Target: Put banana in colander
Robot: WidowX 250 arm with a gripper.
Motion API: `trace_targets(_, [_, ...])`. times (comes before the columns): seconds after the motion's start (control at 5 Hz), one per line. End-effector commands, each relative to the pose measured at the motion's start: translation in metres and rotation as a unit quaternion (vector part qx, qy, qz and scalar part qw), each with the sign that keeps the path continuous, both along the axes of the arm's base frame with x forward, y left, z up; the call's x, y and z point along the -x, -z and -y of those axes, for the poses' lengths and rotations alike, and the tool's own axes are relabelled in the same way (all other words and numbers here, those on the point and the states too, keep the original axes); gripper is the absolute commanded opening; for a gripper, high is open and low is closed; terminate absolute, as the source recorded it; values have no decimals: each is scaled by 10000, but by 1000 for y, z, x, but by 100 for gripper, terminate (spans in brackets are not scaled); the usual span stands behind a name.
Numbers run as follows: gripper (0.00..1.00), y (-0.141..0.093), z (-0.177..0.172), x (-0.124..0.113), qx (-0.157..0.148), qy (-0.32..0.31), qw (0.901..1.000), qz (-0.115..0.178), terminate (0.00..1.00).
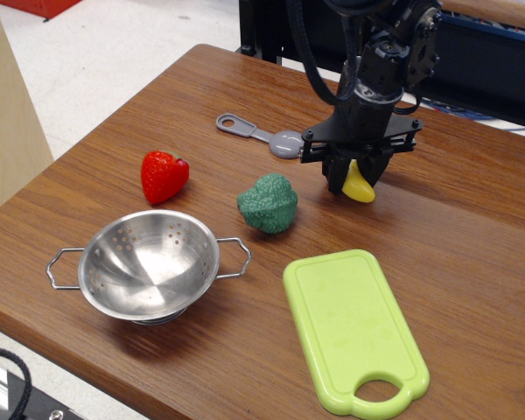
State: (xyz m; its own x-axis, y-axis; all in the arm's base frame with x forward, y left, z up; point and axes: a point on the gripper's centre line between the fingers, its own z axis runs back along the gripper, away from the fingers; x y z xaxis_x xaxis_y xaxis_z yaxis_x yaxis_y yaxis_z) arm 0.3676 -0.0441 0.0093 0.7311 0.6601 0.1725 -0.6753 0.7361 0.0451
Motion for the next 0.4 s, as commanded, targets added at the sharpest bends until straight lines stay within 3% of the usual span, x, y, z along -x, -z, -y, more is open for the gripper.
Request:
trace_targets(0.0, [0,-82,-28,27,454,-69,9976,513,0])
trace_targets(0.2, [0,-100,-54,60,584,105,9972,455,0])
